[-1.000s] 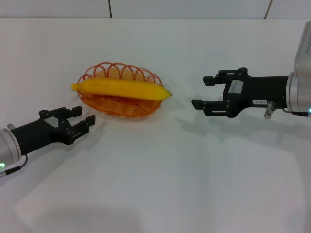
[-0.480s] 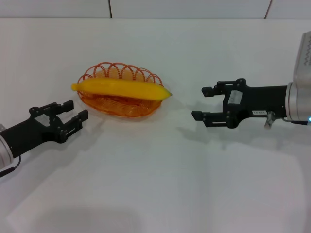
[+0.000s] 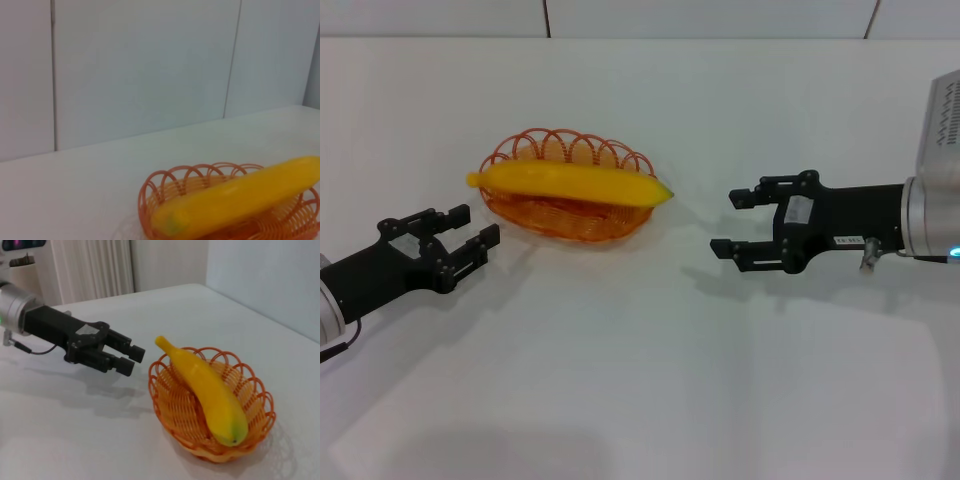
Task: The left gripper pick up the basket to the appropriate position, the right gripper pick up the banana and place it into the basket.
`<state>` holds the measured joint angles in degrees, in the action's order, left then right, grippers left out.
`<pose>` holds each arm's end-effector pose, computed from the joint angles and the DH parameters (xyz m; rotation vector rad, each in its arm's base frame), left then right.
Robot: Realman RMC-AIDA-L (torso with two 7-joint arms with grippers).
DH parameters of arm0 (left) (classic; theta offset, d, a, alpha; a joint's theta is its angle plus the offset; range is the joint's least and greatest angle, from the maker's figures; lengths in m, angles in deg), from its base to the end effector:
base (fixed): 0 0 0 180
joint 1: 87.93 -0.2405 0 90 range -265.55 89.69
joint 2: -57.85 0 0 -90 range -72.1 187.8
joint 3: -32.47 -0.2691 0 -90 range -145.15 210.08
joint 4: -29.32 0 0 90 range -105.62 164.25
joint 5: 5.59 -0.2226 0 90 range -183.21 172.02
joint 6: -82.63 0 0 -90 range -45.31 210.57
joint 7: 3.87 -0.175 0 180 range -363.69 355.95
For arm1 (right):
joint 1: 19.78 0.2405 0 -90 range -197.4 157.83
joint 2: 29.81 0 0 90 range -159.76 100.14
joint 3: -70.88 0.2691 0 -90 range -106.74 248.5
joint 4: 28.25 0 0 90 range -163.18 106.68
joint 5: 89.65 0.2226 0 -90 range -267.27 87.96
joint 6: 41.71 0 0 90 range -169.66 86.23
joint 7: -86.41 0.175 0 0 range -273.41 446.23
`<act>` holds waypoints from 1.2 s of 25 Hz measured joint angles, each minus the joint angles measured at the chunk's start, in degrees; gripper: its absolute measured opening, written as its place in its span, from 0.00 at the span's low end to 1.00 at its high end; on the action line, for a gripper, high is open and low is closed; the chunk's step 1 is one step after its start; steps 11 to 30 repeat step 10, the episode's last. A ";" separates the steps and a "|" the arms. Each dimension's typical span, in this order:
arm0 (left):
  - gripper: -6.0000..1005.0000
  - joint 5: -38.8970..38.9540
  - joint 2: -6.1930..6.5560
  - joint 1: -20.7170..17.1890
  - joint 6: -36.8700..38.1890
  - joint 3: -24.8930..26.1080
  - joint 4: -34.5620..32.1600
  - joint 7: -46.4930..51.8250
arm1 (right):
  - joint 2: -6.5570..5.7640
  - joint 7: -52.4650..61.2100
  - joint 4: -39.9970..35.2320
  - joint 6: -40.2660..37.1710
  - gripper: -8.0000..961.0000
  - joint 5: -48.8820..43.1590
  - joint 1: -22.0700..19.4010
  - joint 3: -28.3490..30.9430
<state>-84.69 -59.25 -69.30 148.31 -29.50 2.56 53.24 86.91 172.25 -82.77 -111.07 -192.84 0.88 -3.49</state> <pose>-0.3417 0.3415 -0.0520 -2.3385 -0.6334 -0.6072 0.2610 0.3603 -0.0550 -2.7485 0.4130 0.3316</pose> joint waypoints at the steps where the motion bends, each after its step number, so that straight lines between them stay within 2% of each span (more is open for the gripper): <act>1: 0.50 0.00 0.02 0.00 0.01 0.00 0.00 -0.01 | 0.00 0.00 0.01 0.08 0.74 0.00 0.02 -0.08; 30: 0.50 0.00 0.03 0.23 0.06 0.00 0.04 -0.04 | 0.00 -0.04 0.14 0.31 0.74 0.00 0.01 -0.55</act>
